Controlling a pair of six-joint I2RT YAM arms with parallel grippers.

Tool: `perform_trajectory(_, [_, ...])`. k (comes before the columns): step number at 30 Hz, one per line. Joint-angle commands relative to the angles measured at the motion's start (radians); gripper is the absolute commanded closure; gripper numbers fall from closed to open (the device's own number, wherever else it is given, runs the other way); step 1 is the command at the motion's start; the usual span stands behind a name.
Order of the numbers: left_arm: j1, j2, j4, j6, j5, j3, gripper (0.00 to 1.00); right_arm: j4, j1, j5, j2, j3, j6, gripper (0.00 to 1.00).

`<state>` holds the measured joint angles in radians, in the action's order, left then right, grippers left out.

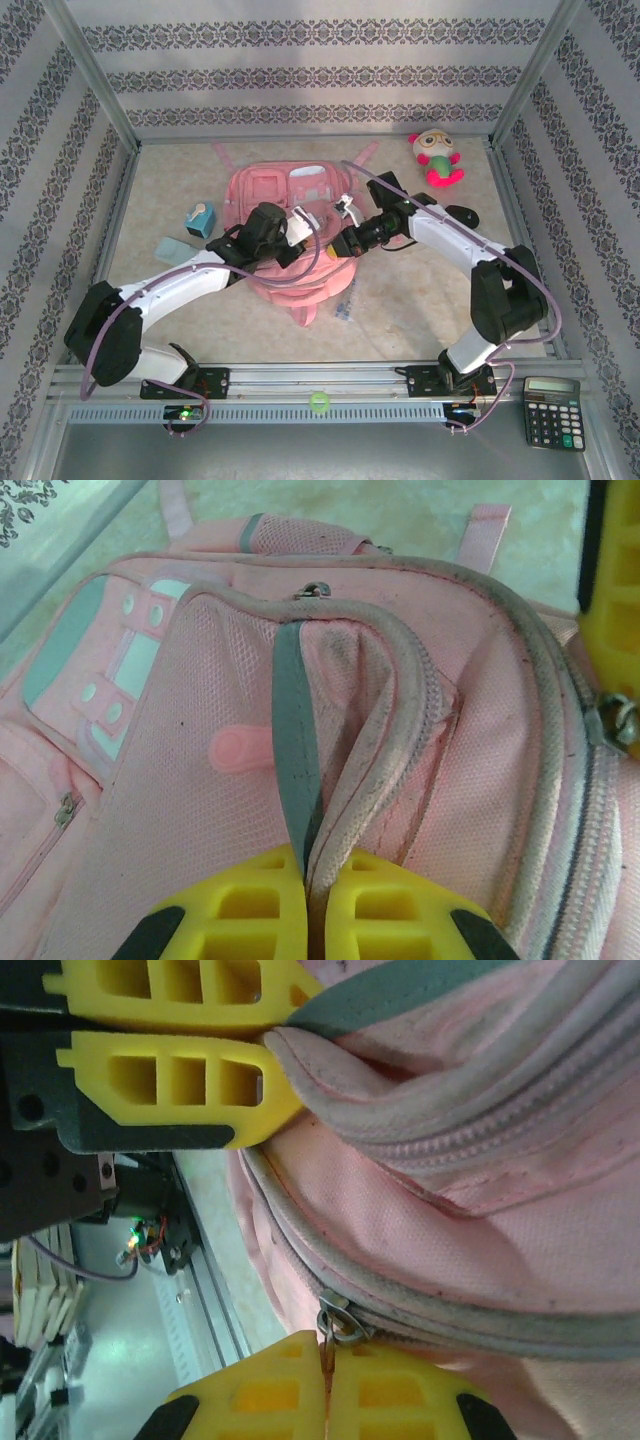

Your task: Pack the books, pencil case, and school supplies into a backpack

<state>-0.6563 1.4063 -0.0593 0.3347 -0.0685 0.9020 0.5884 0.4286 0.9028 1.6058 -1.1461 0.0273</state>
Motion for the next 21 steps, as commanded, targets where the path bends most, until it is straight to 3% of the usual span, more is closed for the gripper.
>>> perform_trajectory(1, [-0.028, 0.028, 0.132, -0.138, 0.092, 0.053, 1.0, -0.187, 0.031, 0.022, -0.068, 0.077, 0.332, 0.99])
perform_trajectory(5, [-0.056, 0.072, 0.174, -0.192, 0.096, 0.067, 1.0, -0.328, 0.082, -0.037, -0.11, 0.172, 0.582, 0.99])
perform_trajectory(13, [-0.071, 0.08, 0.29, -0.246, -0.012, 0.032, 1.0, -0.618, 0.129, -0.174, -0.17, 0.308, 0.9, 0.99])
perform_trajectory(15, [-0.072, 0.069, 0.311, -0.227, -0.037, 0.01, 1.0, -0.595, 0.116, -0.207, -0.199, 0.313, 0.902, 0.91])
perform_trajectory(19, [-0.07, 0.036, 0.363, -0.144, -0.115, -0.047, 1.0, -0.552, 0.047, -0.236, -0.294, 0.356, 0.947, 0.51])
perform_trajectory(21, [-0.067, 0.022, 0.392, -0.118, -0.152, -0.073, 1.0, -0.537, 0.008, -0.259, -0.353, 0.383, 0.98, 0.42])
